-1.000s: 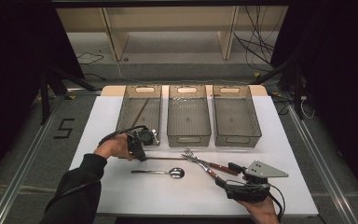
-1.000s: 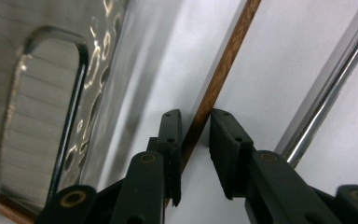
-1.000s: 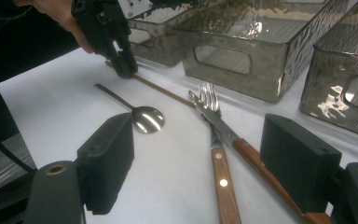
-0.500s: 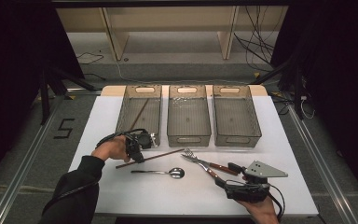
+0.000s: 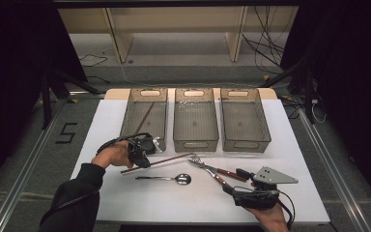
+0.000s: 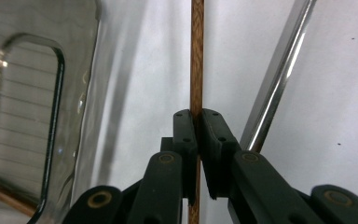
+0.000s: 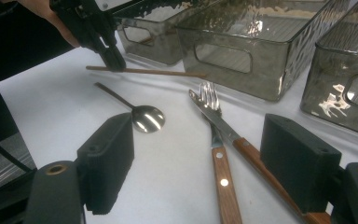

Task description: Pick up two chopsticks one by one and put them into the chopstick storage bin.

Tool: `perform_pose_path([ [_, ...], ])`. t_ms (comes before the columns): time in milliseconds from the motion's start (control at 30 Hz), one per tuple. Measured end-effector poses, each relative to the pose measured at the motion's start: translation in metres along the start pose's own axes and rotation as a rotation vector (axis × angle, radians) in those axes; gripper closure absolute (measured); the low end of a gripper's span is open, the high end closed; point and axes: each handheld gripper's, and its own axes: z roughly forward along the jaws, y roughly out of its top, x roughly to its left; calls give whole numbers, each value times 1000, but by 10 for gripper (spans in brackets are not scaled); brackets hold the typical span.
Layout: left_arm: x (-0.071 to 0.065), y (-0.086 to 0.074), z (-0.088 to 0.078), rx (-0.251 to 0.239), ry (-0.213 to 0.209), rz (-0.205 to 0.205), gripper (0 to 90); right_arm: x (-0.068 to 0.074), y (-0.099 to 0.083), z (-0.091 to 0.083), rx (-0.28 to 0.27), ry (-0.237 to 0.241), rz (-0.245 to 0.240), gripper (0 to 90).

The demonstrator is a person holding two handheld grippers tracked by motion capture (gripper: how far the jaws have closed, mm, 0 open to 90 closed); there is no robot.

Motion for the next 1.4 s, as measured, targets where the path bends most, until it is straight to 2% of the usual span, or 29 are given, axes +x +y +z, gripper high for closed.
perform_pose_path([
  [133, -5, 0, -7, 3, 10, 22, 845, 0, 0, 0, -1, -1, 3, 266],
  [300, -7, -1, -18, -32, 15, 11, 845, 0, 0, 0, -1, 0, 4, 267],
  [500, -5, -5, -26, -88, 8, -25, 844, -1, 0, 0, -2, 0, 6, 266],
  [800, -2, -6, -39, -221, 23, -76, 844, -1, 0, -1, -3, -2, 7, 266],
  [933, 1, -5, -48, -265, 37, -119, 844, -1, 0, -1, -3, -2, 8, 267],
  [1067, 5, -4, -57, -311, 63, -186, 844, -1, 0, -1, -2, -1, 8, 266],
  [1233, 14, -4, -63, -347, 99, -270, 844, -1, 0, -1, -3, -1, 6, 266],
  [1367, 21, -5, -68, -370, 112, -323, 844, -1, 0, -1, -4, -1, 7, 266],
  [1400, 23, -5, -69, -371, 115, -326, 844, -1, 0, -1, -4, -1, 7, 266],
])
